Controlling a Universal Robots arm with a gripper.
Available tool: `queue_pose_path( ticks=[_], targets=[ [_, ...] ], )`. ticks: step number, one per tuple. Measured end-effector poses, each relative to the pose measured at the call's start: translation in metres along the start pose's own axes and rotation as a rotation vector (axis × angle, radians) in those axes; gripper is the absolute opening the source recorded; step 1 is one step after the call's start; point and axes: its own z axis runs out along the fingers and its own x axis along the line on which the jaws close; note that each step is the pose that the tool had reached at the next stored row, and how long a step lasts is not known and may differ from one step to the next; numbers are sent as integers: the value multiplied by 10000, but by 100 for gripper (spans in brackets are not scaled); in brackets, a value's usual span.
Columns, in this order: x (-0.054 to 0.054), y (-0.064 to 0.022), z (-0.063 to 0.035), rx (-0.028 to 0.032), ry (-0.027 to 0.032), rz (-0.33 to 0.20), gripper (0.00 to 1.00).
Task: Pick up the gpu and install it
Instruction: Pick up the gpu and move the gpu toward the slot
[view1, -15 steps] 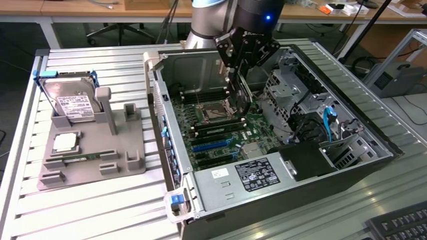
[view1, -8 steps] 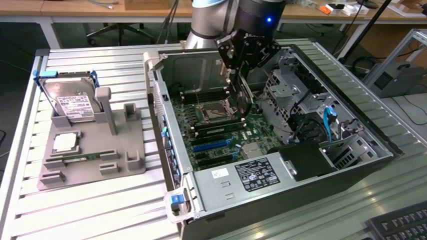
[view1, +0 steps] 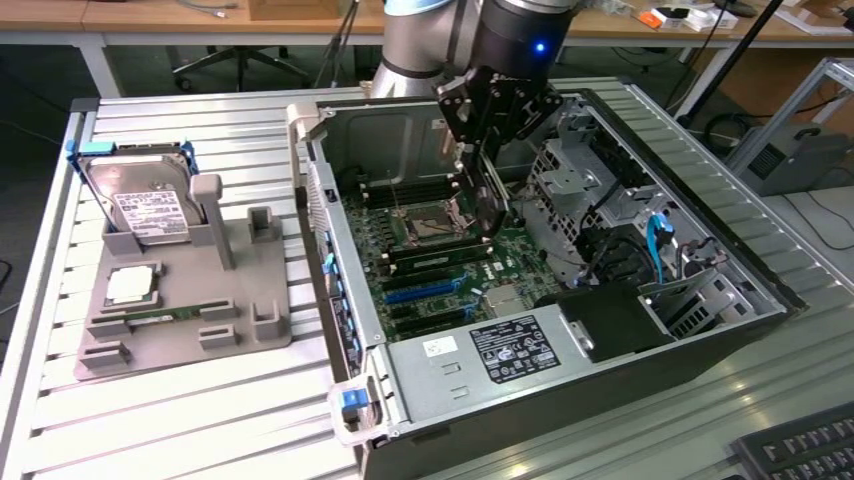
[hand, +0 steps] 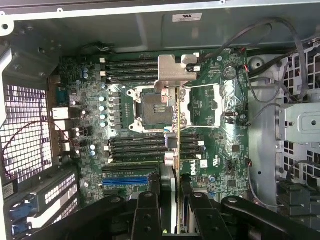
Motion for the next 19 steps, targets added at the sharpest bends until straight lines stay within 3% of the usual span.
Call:
queue_pose_path(
  ticks=[19],
  targets=[
    [-93, 22, 167, 28, -2, -68, 27]
  ],
)
